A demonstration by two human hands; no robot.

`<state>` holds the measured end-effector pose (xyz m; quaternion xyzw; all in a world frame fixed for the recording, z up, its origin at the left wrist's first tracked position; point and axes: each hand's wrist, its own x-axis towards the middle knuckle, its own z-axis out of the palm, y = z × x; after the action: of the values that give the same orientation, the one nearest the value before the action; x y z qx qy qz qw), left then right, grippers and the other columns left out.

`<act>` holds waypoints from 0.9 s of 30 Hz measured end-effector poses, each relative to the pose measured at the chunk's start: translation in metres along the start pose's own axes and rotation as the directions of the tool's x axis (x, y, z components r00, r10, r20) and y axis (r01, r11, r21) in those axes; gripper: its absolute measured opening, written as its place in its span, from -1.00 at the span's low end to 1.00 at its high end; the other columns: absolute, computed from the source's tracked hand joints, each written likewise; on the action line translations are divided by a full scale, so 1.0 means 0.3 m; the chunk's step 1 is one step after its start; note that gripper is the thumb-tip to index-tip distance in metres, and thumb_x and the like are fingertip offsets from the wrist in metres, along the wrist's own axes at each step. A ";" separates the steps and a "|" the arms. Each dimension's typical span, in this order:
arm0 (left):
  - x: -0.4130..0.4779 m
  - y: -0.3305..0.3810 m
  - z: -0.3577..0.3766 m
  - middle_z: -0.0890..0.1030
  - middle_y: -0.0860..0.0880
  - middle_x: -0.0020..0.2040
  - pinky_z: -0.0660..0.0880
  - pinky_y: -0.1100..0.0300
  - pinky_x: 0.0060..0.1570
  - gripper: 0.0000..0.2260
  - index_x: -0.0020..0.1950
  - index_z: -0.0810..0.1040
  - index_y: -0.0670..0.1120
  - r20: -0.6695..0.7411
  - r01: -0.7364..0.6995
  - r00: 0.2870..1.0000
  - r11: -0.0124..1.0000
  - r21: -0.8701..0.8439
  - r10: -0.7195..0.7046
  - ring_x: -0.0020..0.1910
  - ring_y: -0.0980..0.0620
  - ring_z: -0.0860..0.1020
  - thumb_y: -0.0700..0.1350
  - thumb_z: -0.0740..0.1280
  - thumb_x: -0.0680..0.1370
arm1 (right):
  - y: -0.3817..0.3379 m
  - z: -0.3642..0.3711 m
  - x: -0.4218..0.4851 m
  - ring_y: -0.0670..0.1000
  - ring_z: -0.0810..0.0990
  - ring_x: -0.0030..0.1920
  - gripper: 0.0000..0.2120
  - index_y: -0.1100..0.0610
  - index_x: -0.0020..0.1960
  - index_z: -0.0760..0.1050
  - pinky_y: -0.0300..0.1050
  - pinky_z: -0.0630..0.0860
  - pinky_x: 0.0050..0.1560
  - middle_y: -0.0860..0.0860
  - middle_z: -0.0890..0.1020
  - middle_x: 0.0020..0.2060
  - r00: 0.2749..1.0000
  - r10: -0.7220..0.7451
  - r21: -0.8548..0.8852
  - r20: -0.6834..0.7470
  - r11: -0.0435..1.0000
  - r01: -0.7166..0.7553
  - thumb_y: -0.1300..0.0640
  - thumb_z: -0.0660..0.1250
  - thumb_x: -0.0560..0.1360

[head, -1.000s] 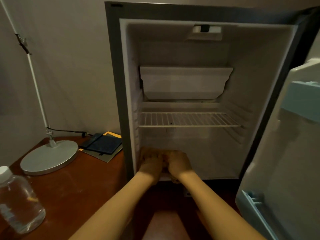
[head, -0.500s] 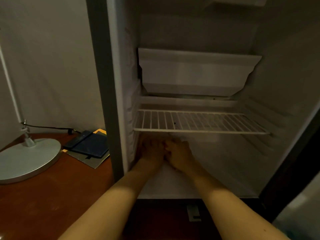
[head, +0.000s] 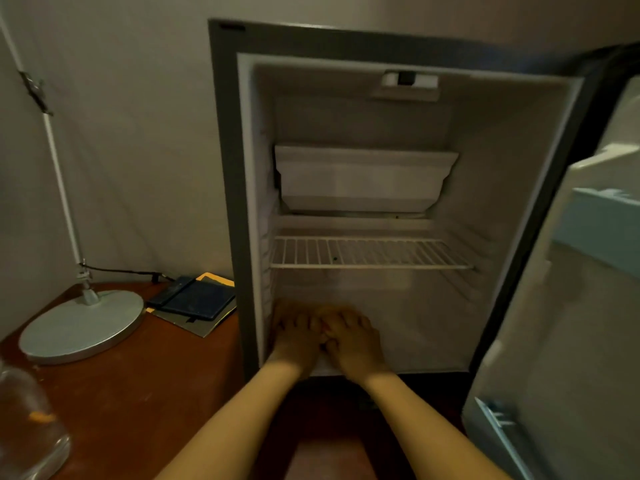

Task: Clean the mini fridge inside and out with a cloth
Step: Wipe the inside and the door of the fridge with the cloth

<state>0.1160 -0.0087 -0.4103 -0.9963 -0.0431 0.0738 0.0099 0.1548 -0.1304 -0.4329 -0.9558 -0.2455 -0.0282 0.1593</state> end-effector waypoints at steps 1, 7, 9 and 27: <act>-0.030 0.008 0.004 -0.06 -0.21 0.56 0.07 -0.16 0.47 -0.34 0.58 -0.12 -0.10 0.014 0.003 1.000 1.000 0.006 -0.003 0.51 -0.31 -0.01 -0.11 0.21 0.61 | -0.005 -0.007 -0.031 0.14 0.16 0.43 -0.52 -0.18 0.46 0.18 0.04 0.21 0.36 0.00 0.19 0.48 1.000 0.000 0.004 0.009 1.000 0.000 -0.05 0.10 0.55; -0.133 0.050 0.022 -0.01 -0.18 0.56 0.06 -0.15 0.46 -0.35 0.57 -0.03 -0.04 0.039 0.006 0.999 1.000 -0.022 -0.005 0.50 -0.33 -0.01 -0.04 0.26 0.59 | -0.016 -0.059 -0.173 0.16 0.16 0.43 -0.53 -0.12 0.46 0.20 0.04 0.26 0.35 0.02 0.19 0.48 0.997 0.025 -0.078 0.075 0.997 -0.019 0.04 0.14 0.56; -0.147 0.077 0.027 -0.01 -0.17 0.56 0.07 -0.15 0.46 -0.35 0.57 -0.01 -0.03 0.048 -0.011 0.999 0.999 -0.037 0.013 0.50 -0.32 0.00 -0.05 0.27 0.58 | -0.007 -0.071 -0.204 0.16 0.14 0.44 -0.51 -0.10 0.46 0.19 0.06 0.29 0.32 0.03 0.18 0.48 0.994 0.065 -0.142 0.087 0.989 -0.052 0.06 0.16 0.56; 0.063 0.249 0.028 0.00 -0.10 0.57 0.06 -0.14 0.45 -0.48 0.57 0.03 -0.02 -0.086 -0.175 0.982 0.979 -0.105 0.166 0.51 -0.28 0.02 0.00 0.13 0.64 | 0.195 -0.074 -0.062 0.06 0.41 0.26 -0.70 -0.17 0.26 0.40 -0.07 0.32 0.06 -0.02 0.40 0.31 0.930 0.358 0.094 -0.085 0.932 -0.351 -0.07 0.03 0.60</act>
<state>0.1397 -0.0812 -0.4232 -0.9974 0.0390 0.0336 -0.0509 0.1671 -0.1945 -0.4313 -0.9749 -0.0614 -0.0374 0.2107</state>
